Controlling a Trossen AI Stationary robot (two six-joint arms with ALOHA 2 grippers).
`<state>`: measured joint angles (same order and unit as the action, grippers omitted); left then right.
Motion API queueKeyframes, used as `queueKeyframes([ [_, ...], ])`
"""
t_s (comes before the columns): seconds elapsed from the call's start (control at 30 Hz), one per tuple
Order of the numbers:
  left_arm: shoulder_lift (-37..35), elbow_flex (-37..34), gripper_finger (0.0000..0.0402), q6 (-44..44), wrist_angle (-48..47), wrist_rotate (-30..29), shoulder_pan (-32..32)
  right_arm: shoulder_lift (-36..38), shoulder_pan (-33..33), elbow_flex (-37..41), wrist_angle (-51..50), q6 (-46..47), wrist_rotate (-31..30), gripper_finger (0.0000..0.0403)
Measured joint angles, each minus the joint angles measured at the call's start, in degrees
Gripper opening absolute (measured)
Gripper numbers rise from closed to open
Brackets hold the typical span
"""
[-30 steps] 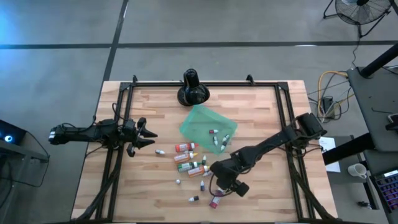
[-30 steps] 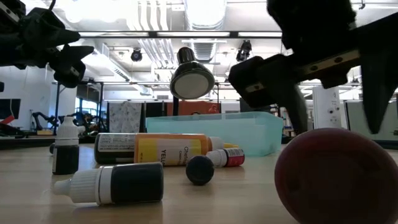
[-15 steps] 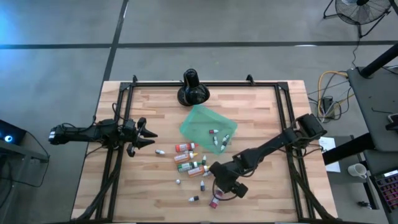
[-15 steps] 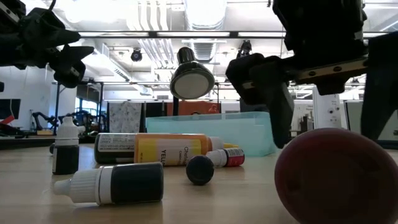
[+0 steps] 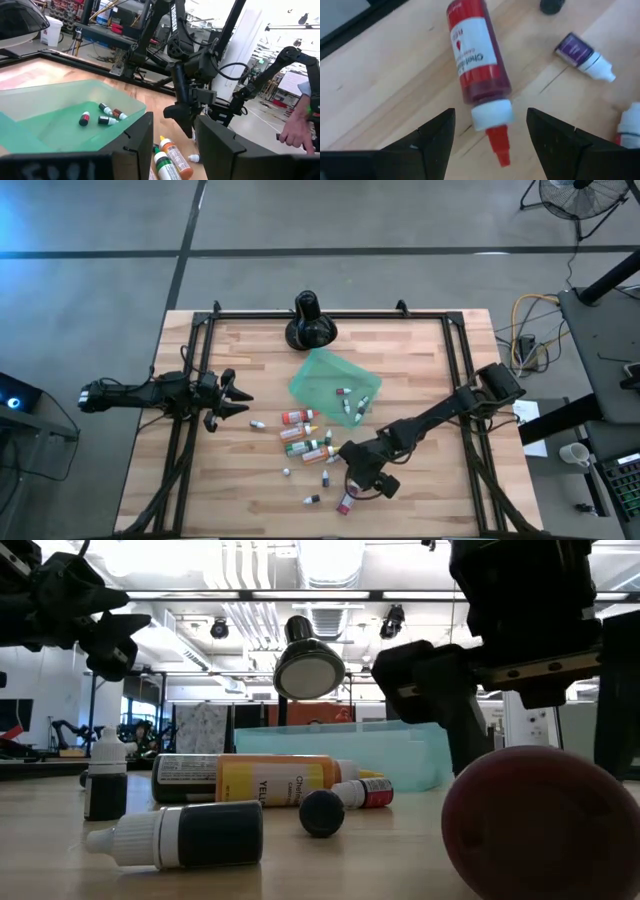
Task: Pick & Place food coloring
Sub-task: Put the large red food coloring bottle into the green bin
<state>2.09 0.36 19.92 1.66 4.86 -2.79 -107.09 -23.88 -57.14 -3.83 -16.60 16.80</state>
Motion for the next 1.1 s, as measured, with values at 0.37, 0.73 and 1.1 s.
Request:
queueKeyframes([
  [0.37, 0.0, 0.0, 0.0117, 0.0, 0.0, 0.0, 0.0, 0.1, 0.0, 1.5, 2.5, -0.5, 0.2, 0.0197],
  [0.73, 0.0, 0.0, 0.0117, 0.0, 0.0, 0.0, 0.0, 0.1, 0.0, 1.8, 4.1, -0.3, 0.2, 0.0182],
  [1.1, 0.0, 0.0, 0.0117, 0.0, 0.0, 0.0, 0.1, 0.1, 0.0, 1.9, 4.2, 0.8, 0.2, 0.0148],
])
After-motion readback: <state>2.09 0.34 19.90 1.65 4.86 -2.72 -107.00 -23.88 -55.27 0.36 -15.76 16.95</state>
